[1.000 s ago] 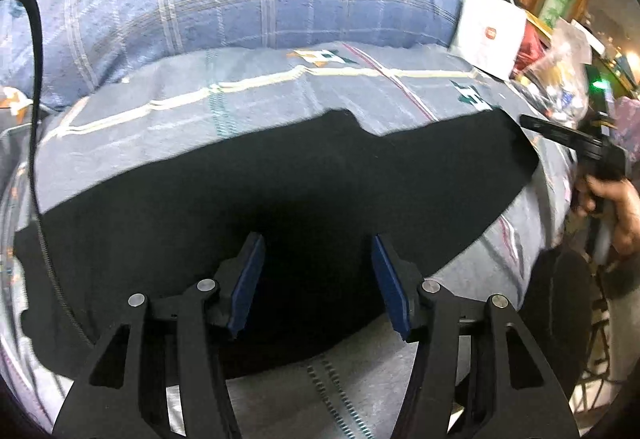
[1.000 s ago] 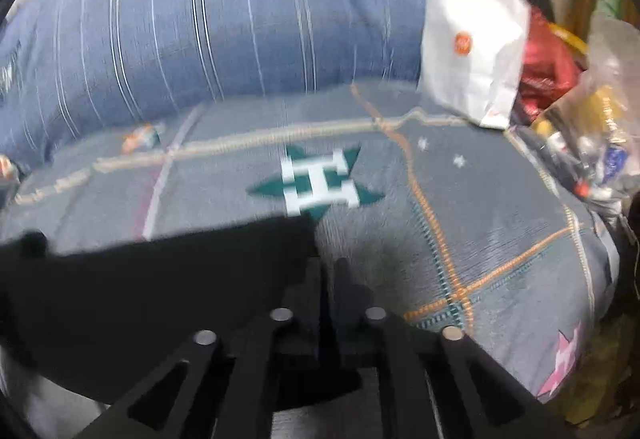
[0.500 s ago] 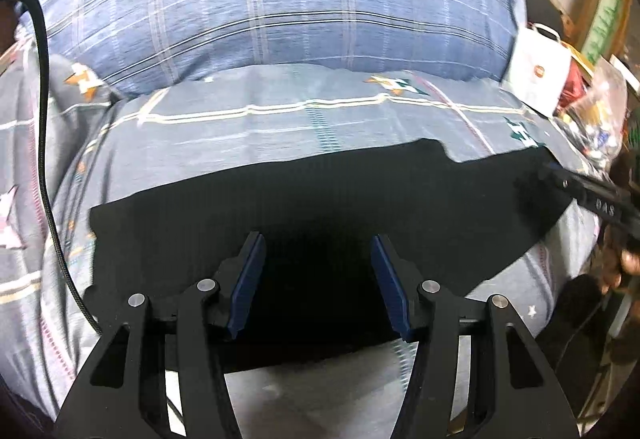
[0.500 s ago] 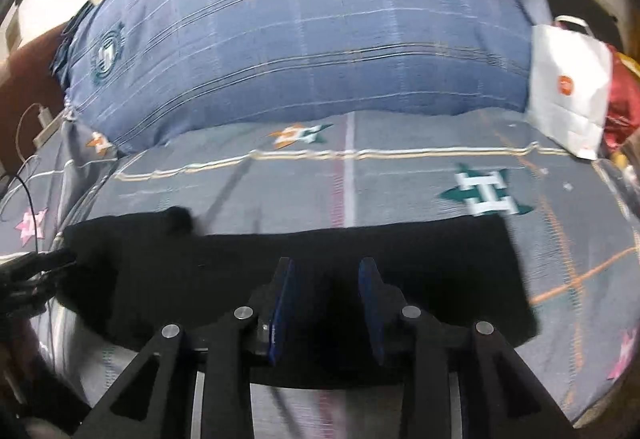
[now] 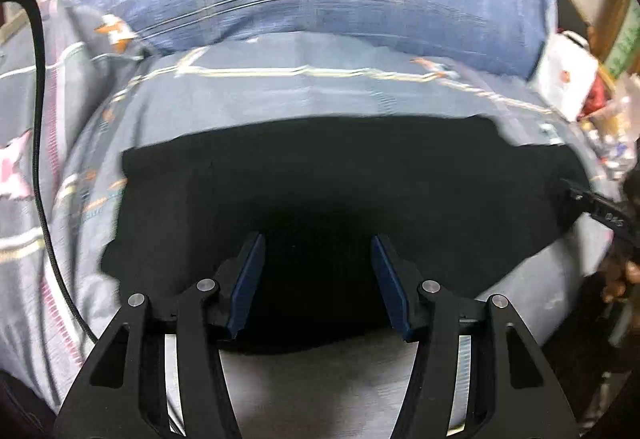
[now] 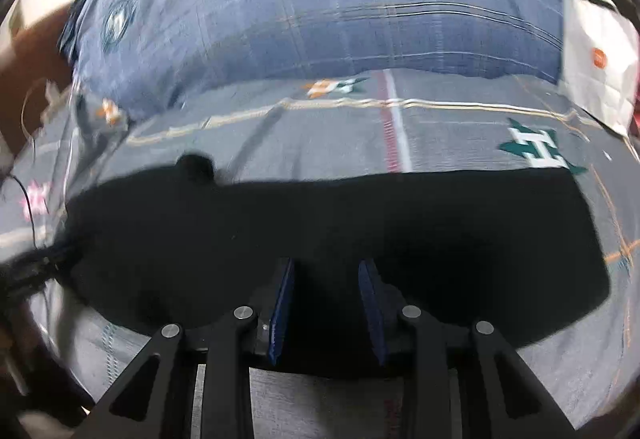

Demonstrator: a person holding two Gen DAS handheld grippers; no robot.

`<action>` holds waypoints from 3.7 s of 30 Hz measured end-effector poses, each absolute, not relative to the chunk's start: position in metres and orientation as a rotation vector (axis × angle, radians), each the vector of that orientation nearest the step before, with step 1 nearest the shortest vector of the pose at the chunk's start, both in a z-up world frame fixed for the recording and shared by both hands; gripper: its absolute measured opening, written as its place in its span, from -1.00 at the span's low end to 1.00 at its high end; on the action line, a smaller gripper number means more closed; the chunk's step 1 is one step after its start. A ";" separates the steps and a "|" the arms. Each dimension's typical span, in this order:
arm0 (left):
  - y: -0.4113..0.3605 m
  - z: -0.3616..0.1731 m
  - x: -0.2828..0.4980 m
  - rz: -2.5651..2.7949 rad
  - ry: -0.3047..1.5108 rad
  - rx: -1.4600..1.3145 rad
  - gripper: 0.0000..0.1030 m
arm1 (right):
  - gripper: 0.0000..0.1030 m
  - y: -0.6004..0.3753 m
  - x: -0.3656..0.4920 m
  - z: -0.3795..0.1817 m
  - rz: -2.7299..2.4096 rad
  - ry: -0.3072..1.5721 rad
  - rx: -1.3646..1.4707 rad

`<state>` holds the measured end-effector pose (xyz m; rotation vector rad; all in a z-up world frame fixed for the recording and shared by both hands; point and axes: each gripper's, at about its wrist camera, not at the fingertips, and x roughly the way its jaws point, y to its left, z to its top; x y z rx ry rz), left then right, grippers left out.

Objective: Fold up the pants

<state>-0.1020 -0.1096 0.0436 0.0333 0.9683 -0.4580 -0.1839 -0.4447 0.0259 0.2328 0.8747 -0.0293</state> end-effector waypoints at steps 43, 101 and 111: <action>-0.509 0.069 -0.067 -1.345 1.011 0.318 -0.67 | -0.82 -0.598 -0.246 0.030 0.197 0.672 0.688; -0.251 0.074 -0.075 -0.855 1.001 0.008 -0.79 | -0.19 -0.456 -0.199 0.042 0.295 0.812 0.478; -0.205 0.084 -0.083 -0.805 1.010 -0.086 -0.87 | -0.19 -0.442 -0.192 0.067 0.317 0.703 0.473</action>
